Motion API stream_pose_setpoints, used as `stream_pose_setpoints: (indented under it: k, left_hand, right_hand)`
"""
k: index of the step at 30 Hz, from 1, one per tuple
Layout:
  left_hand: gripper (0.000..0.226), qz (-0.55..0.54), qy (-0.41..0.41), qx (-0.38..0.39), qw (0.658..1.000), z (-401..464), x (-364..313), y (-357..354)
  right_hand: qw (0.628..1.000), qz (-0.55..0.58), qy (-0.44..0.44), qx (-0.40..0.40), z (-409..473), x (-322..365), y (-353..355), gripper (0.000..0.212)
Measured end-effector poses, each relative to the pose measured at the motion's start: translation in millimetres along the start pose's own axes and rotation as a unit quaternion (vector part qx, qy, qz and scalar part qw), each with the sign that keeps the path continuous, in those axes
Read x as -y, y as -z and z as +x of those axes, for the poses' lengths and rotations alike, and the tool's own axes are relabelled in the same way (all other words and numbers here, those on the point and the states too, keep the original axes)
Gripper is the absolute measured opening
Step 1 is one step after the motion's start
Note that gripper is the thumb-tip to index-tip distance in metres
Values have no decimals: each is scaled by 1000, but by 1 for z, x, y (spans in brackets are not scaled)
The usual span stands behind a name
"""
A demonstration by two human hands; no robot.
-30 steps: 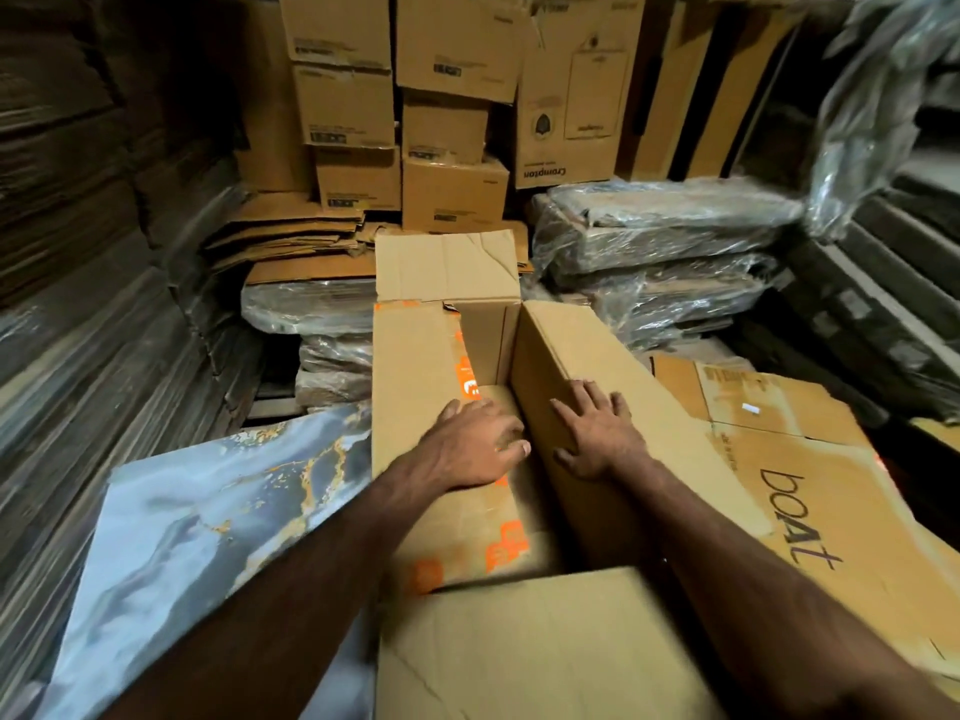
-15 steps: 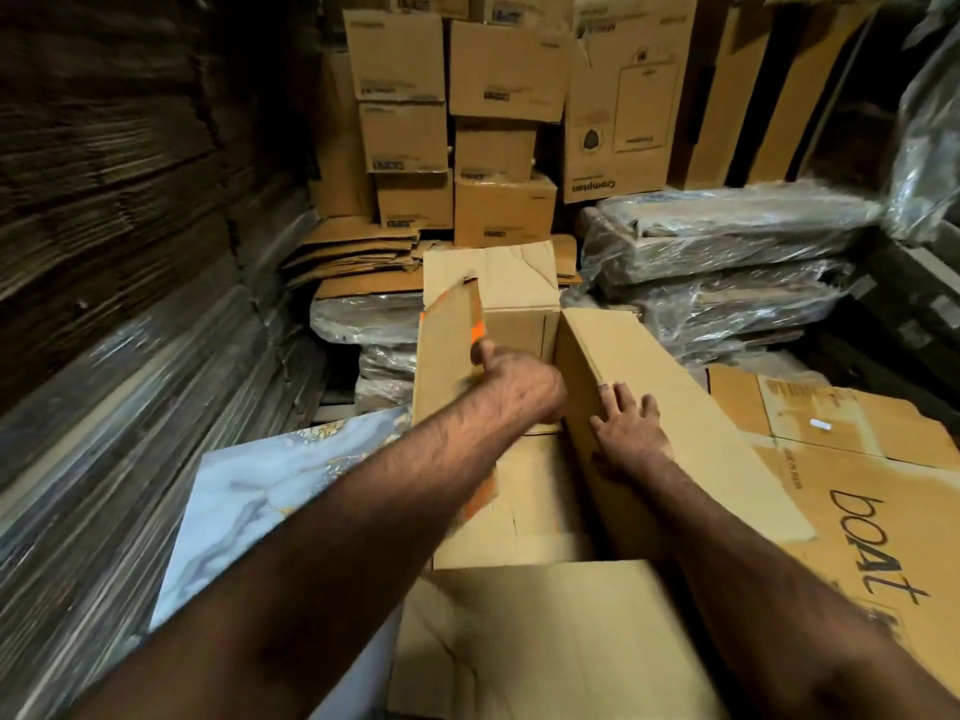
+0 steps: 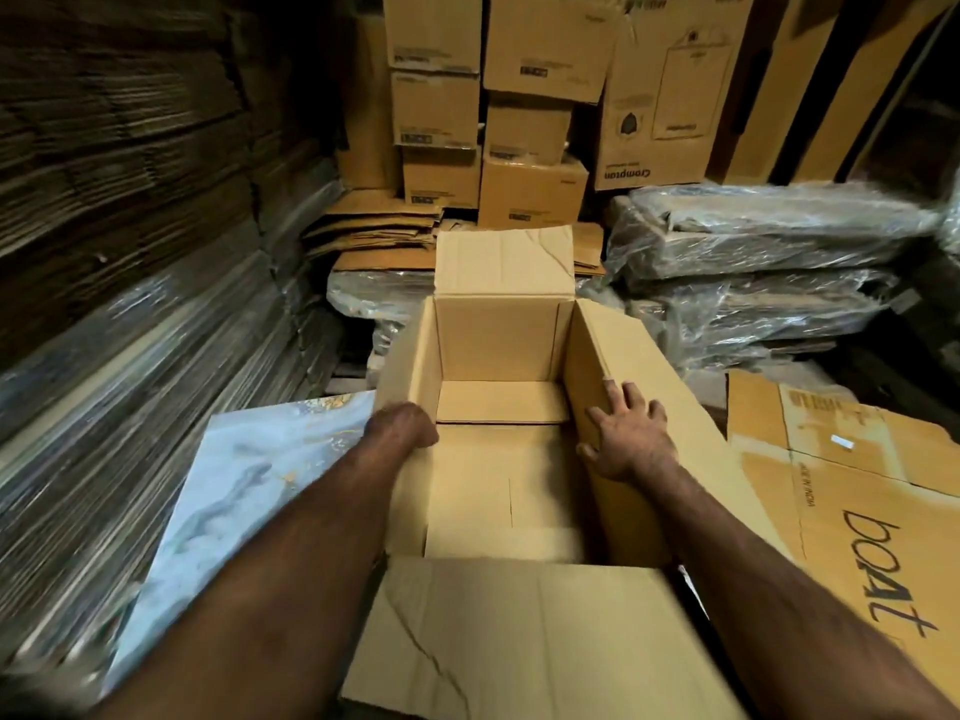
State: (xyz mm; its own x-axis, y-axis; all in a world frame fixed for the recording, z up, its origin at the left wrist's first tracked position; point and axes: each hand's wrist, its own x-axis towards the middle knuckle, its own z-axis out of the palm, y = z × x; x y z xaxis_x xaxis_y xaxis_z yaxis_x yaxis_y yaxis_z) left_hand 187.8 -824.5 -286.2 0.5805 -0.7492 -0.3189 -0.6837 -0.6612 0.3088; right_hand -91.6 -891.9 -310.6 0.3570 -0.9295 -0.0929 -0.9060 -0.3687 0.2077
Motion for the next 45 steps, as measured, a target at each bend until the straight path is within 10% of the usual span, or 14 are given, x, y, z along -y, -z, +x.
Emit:
stream_pose_setpoints:
  k: [7, 12, 18, 29, 37, 45]
  left_hand:
    - [35, -159, 2, 36, 987, 14, 22, -26]
    - [37, -205, 6, 10, 979, 3, 26, -25]
    - [38, -260, 3, -7, 966, -8, 40, -23]
    - [39, -406, -22, -122, 906, -26, 26, 50]
    - [73, -407, -30, -135, 903, 15, 27, 49]
    - [41, -377, -75, -151, 911, -32, -3, 54]
  right_hand:
    - [978, 201, -52, -30, -4, -6, 1, 91]
    - [937, 258, -235, -32, -8, -6, -5, 57]
    - [924, 322, -203, 31, -13, -2, 4, 29]
    - [854, 449, -101, -242, -28, 5, 43, 33]
    - [853, 456, -91, -236, -46, 6, 13, 40]
    - [871, 411, -132, -236, -43, 2, 5, 51]
